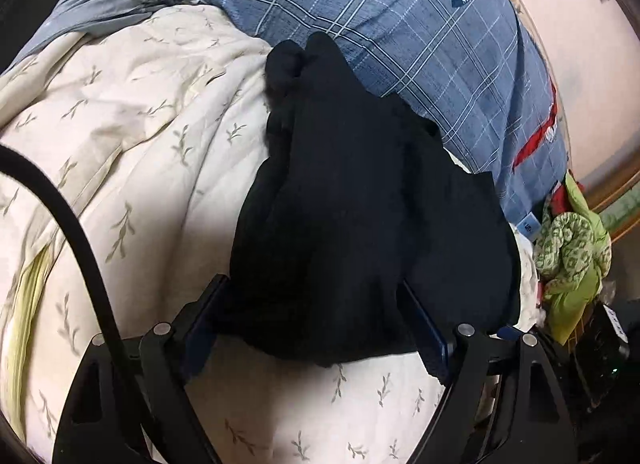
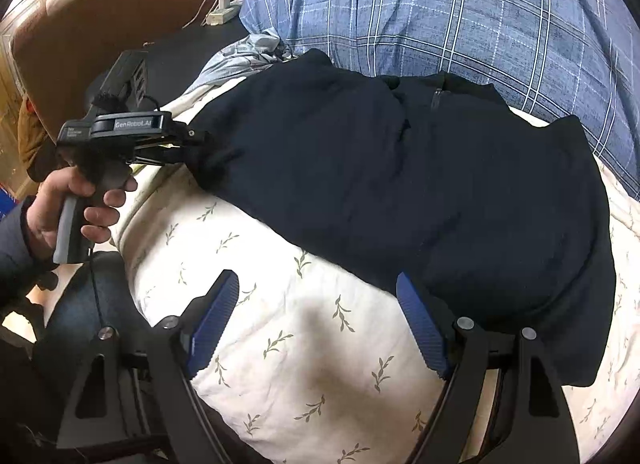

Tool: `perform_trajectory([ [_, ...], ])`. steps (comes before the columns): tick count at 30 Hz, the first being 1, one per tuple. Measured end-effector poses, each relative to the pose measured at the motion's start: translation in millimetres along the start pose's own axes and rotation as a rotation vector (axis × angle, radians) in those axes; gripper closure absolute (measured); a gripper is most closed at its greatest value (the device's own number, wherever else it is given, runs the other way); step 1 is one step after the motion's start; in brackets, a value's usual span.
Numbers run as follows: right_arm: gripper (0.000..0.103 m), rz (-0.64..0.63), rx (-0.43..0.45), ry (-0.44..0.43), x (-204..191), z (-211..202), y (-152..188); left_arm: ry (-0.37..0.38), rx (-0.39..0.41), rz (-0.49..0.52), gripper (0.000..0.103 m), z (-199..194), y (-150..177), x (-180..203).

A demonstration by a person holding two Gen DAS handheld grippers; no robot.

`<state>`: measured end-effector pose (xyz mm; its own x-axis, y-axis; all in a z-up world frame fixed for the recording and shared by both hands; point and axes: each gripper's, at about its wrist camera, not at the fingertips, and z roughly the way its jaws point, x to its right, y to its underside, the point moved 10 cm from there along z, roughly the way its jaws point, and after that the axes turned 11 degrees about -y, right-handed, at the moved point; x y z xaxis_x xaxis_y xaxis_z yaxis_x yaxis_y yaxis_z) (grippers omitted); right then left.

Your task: Fold large clothes

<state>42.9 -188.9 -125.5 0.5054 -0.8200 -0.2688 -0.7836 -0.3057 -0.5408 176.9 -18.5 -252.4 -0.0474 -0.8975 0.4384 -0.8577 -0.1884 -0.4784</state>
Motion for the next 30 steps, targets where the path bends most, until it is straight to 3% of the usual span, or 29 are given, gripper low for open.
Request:
perform_trajectory([
  [6, 0.022, -0.013, -0.002, -0.008, -4, 1, 0, 0.019, -0.017, -0.033, 0.019, -9, 20, 0],
  [16, 0.022, -0.024, -0.009, 0.002, -6, 2, 1, 0.066, -0.001, -0.102, 0.02, 8, -12, 2],
  [18, 0.022, -0.016, -0.005, 0.006, -3, 1, 0, 0.036, 0.002, -0.086, 0.028, 9, -11, 2],
  [20, 0.022, -0.007, 0.002, 0.01, -1, 0, -1, 0.026, -0.007, -0.113, 0.059, 12, -12, -3],
  [22, 0.022, 0.002, 0.009, 0.017, 2, -3, -3, 0.013, -0.033, -0.16, 0.08, 16, -13, -11],
  [24, 0.022, 0.011, 0.024, 0.018, 4, -7, -5, 0.0, -0.054, -0.157, 0.084, 15, -13, -11],
  [28, 0.022, 0.015, 0.063, 0.019, 6, -17, -11, -0.093, -0.016, -0.04, 0.09, 6, -18, 7],
  [30, 0.022, 0.018, 0.086, 0.023, 7, -23, -13, -0.098, -0.008, -0.02, 0.093, 3, -20, 15],
])
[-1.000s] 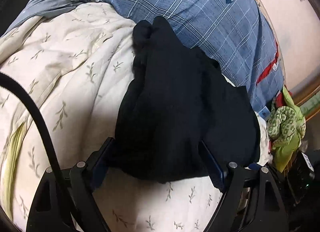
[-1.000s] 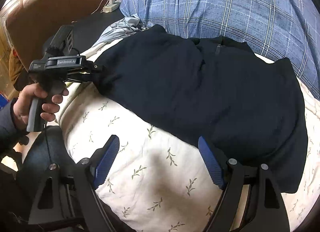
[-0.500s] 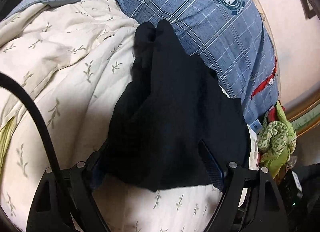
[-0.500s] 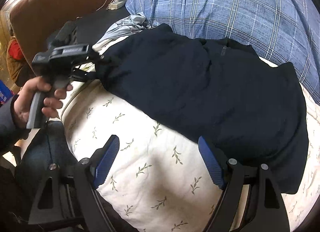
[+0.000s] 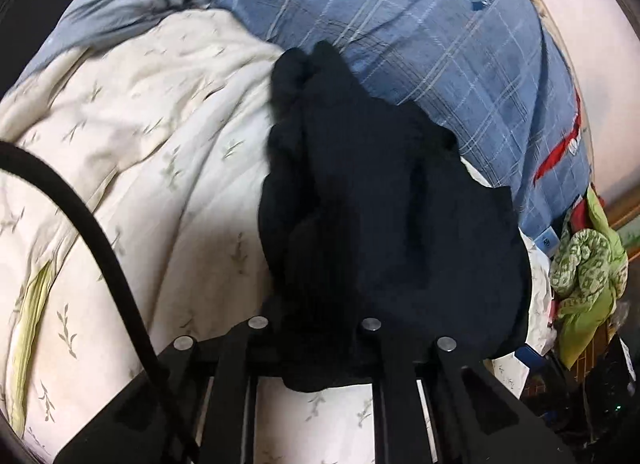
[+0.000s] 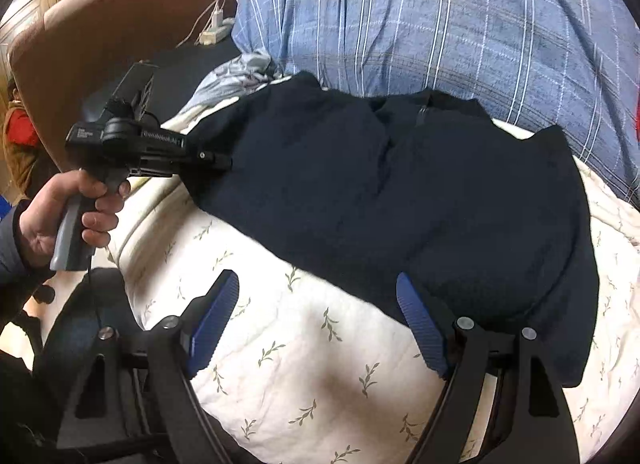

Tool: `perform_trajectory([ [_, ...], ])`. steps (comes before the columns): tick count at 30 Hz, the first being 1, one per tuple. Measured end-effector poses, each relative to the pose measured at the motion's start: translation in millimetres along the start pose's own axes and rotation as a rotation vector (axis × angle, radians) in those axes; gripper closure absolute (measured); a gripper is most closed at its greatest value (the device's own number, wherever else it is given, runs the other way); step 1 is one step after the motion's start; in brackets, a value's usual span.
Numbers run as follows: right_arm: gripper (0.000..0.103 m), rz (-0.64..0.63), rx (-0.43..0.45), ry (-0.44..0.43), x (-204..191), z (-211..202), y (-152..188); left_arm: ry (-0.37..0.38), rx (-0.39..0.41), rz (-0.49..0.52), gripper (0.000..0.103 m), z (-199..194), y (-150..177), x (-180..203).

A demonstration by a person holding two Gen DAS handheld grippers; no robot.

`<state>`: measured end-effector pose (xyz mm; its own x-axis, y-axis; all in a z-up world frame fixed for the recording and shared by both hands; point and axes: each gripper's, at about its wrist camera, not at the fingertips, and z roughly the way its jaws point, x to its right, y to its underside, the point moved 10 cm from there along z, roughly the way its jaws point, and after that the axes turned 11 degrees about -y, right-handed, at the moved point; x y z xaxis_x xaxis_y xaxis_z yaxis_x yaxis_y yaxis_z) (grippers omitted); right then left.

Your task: Fold large clothes

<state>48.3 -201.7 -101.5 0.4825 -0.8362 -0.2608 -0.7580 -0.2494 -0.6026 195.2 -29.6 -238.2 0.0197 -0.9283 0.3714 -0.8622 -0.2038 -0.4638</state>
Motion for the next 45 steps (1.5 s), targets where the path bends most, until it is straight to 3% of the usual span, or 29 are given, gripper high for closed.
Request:
perform_trajectory([
  [8, 0.022, 0.054, 0.096, 0.0, 9, -27, -9, -0.126, 0.047, 0.048, 0.097, -23, -12, 20],
  [14, 0.022, 0.122, 0.084, 0.104, 34, -36, 6, -0.188, 0.154, 0.221, 0.097, -49, -24, 81],
  [19, 0.022, 0.183, 0.13, 0.22, 61, -55, 5, -0.197, 0.155, 0.285, 0.097, -41, -19, 126],
  [25, 0.022, 0.119, 0.116, 0.375, 71, -66, 6, -0.207, 0.157, 0.379, 0.097, -35, -3, 179],
  [31, 0.022, 0.168, 0.133, 0.417, 86, -86, 17, -0.187, 0.198, 0.467, 0.097, -30, 5, 236],
  [37, 0.022, 0.258, 0.142, 0.412, 104, -97, 34, -0.16, 0.183, 0.477, 0.097, -17, 19, 264],
  [39, 0.022, 0.274, 0.139, 0.392, 106, -96, 36, -0.162, 0.181, 0.469, 0.097, -16, 17, 266],
  [41, 0.022, 0.301, 0.139, 0.301, 106, -91, 33, -0.165, 0.177, 0.465, 0.097, -17, 15, 264],
  [43, 0.022, 0.447, 0.135, -0.017, 116, -79, 19, -0.16, 0.179, 0.457, 0.097, -20, 15, 258],
  [45, 0.022, 0.542, 0.08, -0.174, 140, -66, -4, -0.148, 0.183, 0.44, 0.097, -25, 14, 252],
])
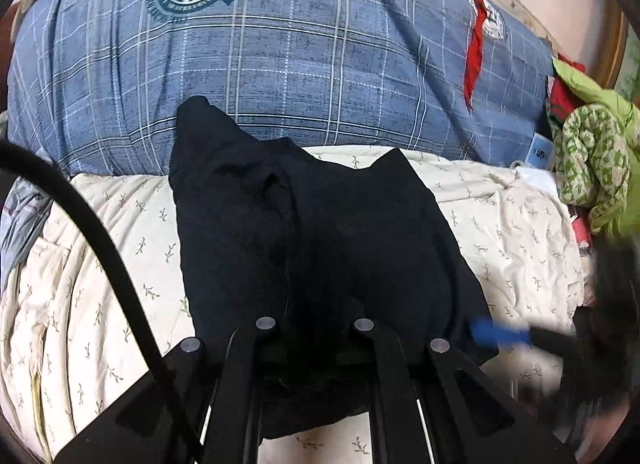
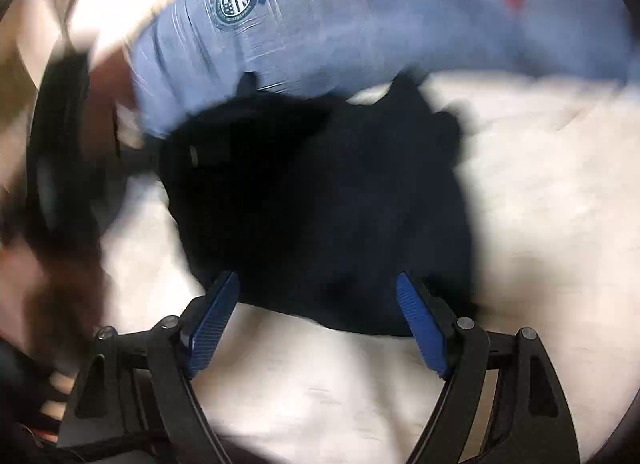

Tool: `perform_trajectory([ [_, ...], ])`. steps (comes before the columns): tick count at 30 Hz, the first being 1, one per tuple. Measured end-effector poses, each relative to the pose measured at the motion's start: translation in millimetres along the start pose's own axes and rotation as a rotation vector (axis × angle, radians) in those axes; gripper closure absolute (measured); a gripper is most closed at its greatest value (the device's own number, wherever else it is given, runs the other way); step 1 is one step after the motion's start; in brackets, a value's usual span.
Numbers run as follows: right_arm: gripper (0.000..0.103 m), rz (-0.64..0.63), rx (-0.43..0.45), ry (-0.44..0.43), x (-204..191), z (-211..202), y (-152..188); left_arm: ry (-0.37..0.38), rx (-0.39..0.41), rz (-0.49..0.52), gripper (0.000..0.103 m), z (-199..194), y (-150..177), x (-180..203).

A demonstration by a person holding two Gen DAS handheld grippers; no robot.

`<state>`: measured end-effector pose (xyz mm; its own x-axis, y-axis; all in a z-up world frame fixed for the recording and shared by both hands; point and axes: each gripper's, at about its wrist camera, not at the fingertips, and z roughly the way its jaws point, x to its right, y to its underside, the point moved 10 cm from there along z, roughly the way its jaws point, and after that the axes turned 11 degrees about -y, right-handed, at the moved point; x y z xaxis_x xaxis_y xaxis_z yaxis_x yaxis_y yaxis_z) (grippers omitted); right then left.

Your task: Fold large clothes

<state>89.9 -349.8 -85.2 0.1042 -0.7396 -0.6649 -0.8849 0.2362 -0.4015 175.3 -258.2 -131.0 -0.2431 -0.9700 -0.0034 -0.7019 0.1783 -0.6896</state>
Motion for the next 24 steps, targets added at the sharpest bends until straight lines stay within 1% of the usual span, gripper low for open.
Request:
perform_trajectory([
  [1, 0.021, 0.013, -0.023, -0.001, 3, 5, -13, 0.003, 0.004, -0.003, 0.097, -2, 1, -3],
  [2, 0.021, 0.027, -0.074, 0.008, 6, 17, -34, 0.004, 0.007, -0.002, 0.097, -3, 1, -5],
  [3, 0.021, 0.045, -0.118, -0.038, 0, 28, -50, 0.009, 0.008, -0.011, 0.097, -4, 2, -7],
  [4, 0.021, 0.07, -0.132, -0.085, -6, 35, -61, 0.017, 0.008, -0.019, 0.097, -5, 3, -8],
  [5, 0.021, 0.141, -0.141, -0.147, -12, 44, -83, 0.023, 0.013, -0.017, 0.097, -6, 4, -8],
  [7, 0.02, 0.196, -0.178, -0.167, -17, 61, -106, 0.025, 0.027, -0.012, 0.097, -8, 5, -9],
  [8, 0.019, 0.239, -0.231, -0.181, -19, 78, -112, 0.029, 0.031, -0.004, 0.097, -9, 6, -7],
  [9, 0.019, 0.292, -0.301, -0.206, -21, 96, -109, 0.035, 0.036, 0.006, 0.097, -9, 7, -6],
  [10, 0.02, 0.336, -0.34, -0.22, -23, 108, -107, 0.038, 0.036, 0.008, 0.097, -9, 8, -6],
  [12, 0.02, 0.405, -0.376, -0.24, -27, 130, -107, 0.047, 0.03, 0.018, 0.097, -8, 11, -5],
  [13, 0.02, 0.42, -0.395, -0.261, -34, 141, -110, 0.053, 0.027, 0.019, 0.097, -7, 11, -5],
  [14, 0.02, 0.413, -0.392, -0.257, -37, 146, -113, 0.059, 0.025, 0.018, 0.097, -7, 11, -5],
  [15, 0.02, 0.367, -0.386, -0.212, -41, 153, -120, 0.063, 0.024, 0.02, 0.097, -6, 11, -5],
  [18, 0.019, 0.251, -0.417, -0.111, -56, 172, -131, 0.064, 0.032, 0.028, 0.097, -6, 10, -6],
  [19, 0.019, 0.223, -0.423, -0.098, -62, 176, -133, 0.067, 0.028, 0.029, 0.097, -5, 10, -6],
  [21, 0.019, 0.123, -0.474, -0.022, -74, 190, -133, 0.075, 0.031, 0.028, 0.097, -6, 11, -8],
  [23, 0.019, 0.069, -0.5, 0.066, -71, 202, -135, 0.08, 0.03, 0.025, 0.096, -7, 12, -11],
  [24, 0.02, 0.065, -0.518, 0.147, -60, 211, -134, 0.086, 0.024, 0.025, 0.096, -7, 14, -11],
])
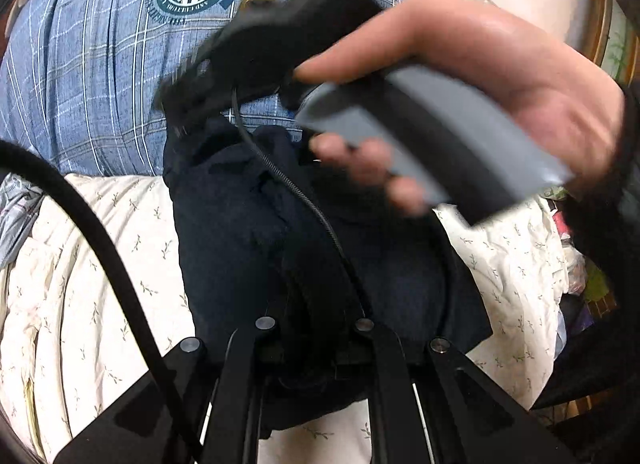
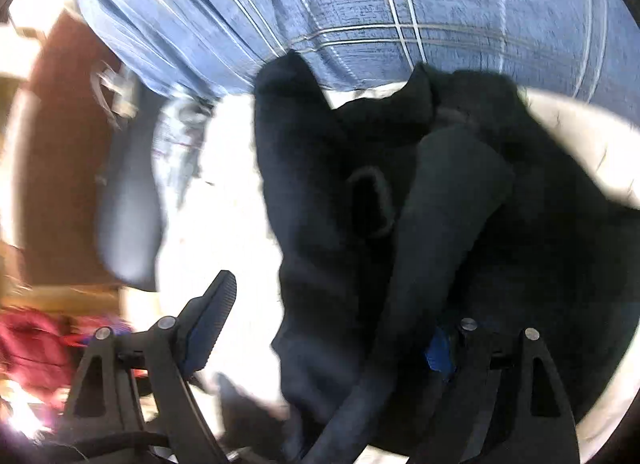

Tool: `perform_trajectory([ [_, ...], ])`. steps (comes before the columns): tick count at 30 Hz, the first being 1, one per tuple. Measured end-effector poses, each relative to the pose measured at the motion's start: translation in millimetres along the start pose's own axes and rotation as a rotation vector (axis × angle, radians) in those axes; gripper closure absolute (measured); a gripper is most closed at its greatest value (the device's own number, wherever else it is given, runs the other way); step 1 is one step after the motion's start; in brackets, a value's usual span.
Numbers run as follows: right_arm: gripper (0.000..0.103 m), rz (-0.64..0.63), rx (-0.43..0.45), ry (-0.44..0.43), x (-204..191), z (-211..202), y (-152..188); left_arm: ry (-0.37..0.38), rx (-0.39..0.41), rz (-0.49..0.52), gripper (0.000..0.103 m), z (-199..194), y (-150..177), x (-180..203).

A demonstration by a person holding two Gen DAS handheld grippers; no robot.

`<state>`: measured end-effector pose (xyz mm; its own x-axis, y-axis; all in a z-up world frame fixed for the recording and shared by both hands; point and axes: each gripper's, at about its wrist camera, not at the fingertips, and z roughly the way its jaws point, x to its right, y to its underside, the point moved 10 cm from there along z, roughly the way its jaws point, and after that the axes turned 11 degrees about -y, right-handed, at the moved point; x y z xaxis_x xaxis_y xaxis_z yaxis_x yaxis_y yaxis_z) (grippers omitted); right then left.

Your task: Fold large clothes

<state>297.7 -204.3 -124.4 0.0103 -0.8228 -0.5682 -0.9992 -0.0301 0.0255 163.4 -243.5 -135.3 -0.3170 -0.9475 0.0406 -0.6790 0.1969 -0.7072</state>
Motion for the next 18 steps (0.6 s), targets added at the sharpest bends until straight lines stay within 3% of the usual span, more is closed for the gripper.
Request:
perform_trajectory([
  [1, 0.027, 0.009, -0.005, 0.022, 4, 6, -4, -0.003, -0.004, 0.001, 0.096, 0, 2, -1],
  [2, 0.056, 0.011, -0.001, 0.013, 5, 9, -6, -0.011, -0.007, -0.001, 0.096, 1, 3, -3],
  [4, 0.082, -0.004, 0.0, -0.009, 4, 14, -4, 0.012, -0.032, -0.015, 0.096, 5, 8, -5],
  [7, 0.085, -0.048, 0.01, 0.001, 1, 7, 4, 0.031, -0.023, 0.0, 0.096, 2, 5, 5],
  [13, 0.085, -0.088, 0.062, -0.04, 9, -50, 7, 0.077, 0.013, 0.043, 0.095, -12, -11, 53],
  [18, 0.085, -0.062, 0.087, -0.026, 58, -88, 20, 0.056, 0.003, 0.097, 0.095, -5, -13, 103],
])
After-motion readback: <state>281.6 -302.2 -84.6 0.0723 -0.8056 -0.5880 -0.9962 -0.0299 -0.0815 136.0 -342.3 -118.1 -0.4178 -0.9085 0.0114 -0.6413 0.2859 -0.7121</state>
